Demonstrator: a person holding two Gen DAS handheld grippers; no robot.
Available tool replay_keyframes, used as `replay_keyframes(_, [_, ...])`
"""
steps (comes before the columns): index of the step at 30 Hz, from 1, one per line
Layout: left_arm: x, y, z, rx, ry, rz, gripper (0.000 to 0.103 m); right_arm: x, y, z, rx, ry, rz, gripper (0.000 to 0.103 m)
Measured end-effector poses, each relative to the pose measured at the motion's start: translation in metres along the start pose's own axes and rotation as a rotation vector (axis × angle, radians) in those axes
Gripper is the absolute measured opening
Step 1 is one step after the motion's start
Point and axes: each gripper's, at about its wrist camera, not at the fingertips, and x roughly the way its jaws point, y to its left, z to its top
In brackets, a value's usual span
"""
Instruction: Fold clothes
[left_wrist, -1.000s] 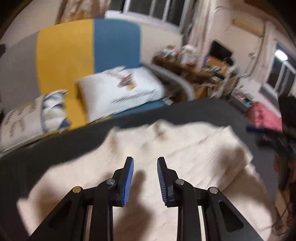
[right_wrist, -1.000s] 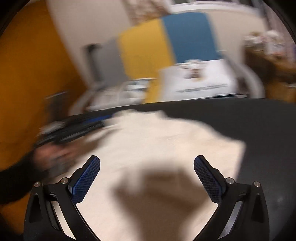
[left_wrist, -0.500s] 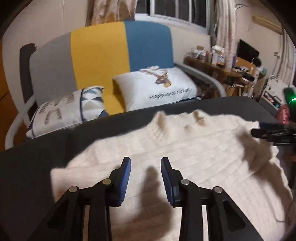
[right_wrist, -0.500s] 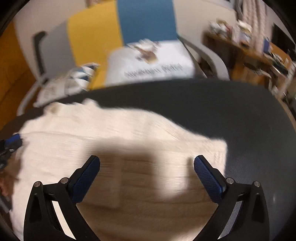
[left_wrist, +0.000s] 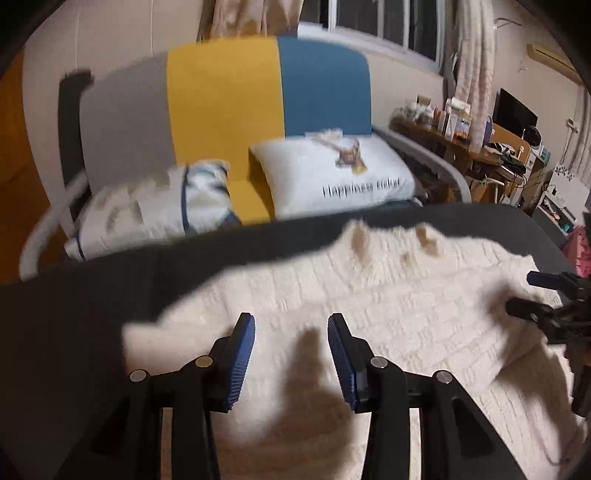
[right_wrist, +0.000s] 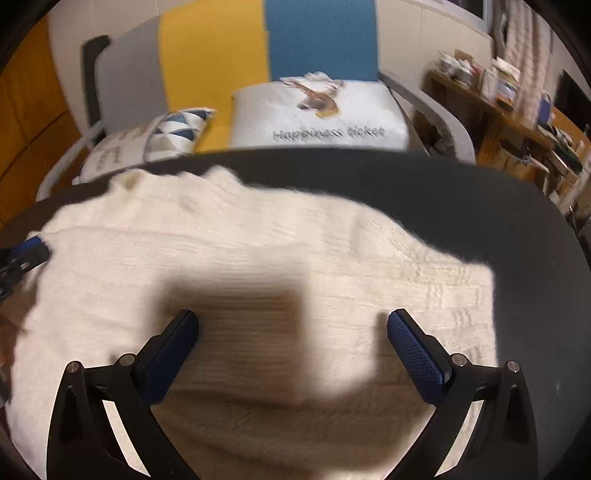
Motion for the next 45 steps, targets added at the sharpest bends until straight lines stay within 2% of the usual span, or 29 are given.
replay_keyframes(1, [-0.003, -0.001, 0.003, 0.01, -0.015, 0.005, 0.043, -0.006, 0.008, -0.004, -0.025, -0.021, 0.016, 0.103])
replay_keyframes(3, [0.005, -0.002, 0.005, 0.006, 0.021, -0.006, 0.043, -0.013, 0.025, -0.006, -0.082, -0.039, 0.033, 0.103])
replay_keyframes(5, [0.023, 0.0, -0.003, -0.004, 0.101, 0.014, 0.043, -0.007, 0.037, -0.009, -0.124, -0.02, 0.046, 0.103])
replay_keyframes(8, [0.027, 0.005, -0.015, -0.023, 0.09, -0.01, 0.045, 0.012, 0.041, -0.02, -0.143, 0.034, 0.023, 0.103])
replay_keyframes(11, [0.015, 0.013, -0.014, -0.079, 0.089, -0.043, 0.045, 0.017, 0.028, -0.031, -0.074, -0.002, 0.063, 0.103])
replay_keyframes(13, [0.0, 0.013, -0.018, -0.063, 0.065, -0.062, 0.045, 0.014, 0.029, -0.031, -0.083, 0.004, 0.061, 0.103])
replay_keyframes(16, [-0.014, 0.011, -0.031, 0.028, 0.055, 0.001, 0.045, 0.003, 0.028, -0.032, -0.097, 0.017, 0.084, 0.103])
replay_keyframes(18, [-0.01, 0.019, -0.039, 0.05, 0.102, 0.056, 0.045, -0.004, 0.022, -0.033, -0.096, 0.009, 0.083, 0.103])
replay_keyframes(19, [-0.008, 0.026, -0.041, 0.026, 0.112, 0.042, 0.046, -0.005, 0.019, -0.032, -0.099, 0.013, 0.093, 0.103])
replay_keyframes(21, [-0.009, 0.037, -0.039, -0.03, 0.126, 0.0, 0.046, 0.007, 0.013, -0.034, -0.101, 0.091, 0.109, 0.103])
replay_keyframes(23, [-0.018, 0.037, -0.031, -0.047, 0.088, -0.061, 0.045, 0.01, 0.007, -0.037, -0.099, 0.091, 0.117, 0.103])
replay_keyframes(25, [-0.028, 0.028, -0.021, -0.02, 0.042, -0.139, 0.045, -0.003, 0.0, -0.036, -0.056, 0.069, 0.194, 0.103])
replay_keyframes(26, [-0.032, 0.022, -0.015, 0.012, 0.019, -0.178, 0.045, -0.01, -0.007, -0.04, -0.007, 0.055, 0.269, 0.103])
replay_keyframes(29, [-0.025, -0.008, -0.004, 0.167, -0.007, -0.159, 0.045, -0.033, -0.029, -0.05, 0.133, 0.014, 0.489, 0.103])
replay_keyframes(31, [-0.013, -0.028, 0.002, 0.243, 0.007, -0.155, 0.045, -0.041, -0.032, -0.061, 0.13, 0.023, 0.539, 0.103])
replay_keyframes(33, [0.005, -0.041, 0.005, 0.268, 0.052, -0.171, 0.045, -0.041, -0.033, -0.066, 0.117, 0.034, 0.539, 0.103])
replay_keyframes(36, [0.031, -0.046, 0.005, 0.24, 0.114, -0.128, 0.045, -0.039, -0.033, -0.065, 0.103, 0.043, 0.534, 0.103])
replay_keyframes(39, [0.035, -0.036, 0.006, 0.163, 0.098, -0.165, 0.045, -0.036, -0.031, -0.053, 0.107, 0.009, 0.529, 0.103])
replay_keyframes(40, [0.037, -0.035, 0.006, 0.162, 0.097, -0.163, 0.046, -0.035, -0.031, -0.05, 0.109, -0.001, 0.529, 0.103])
replay_keyframes(42, [0.041, -0.034, 0.005, 0.151, 0.099, -0.15, 0.05, -0.021, -0.031, -0.041, 0.15, 0.04, 0.503, 0.103])
replay_keyframes(45, [0.045, -0.024, 0.011, 0.068, 0.129, -0.143, 0.053, -0.01, -0.032, -0.033, 0.187, 0.013, 0.514, 0.103])
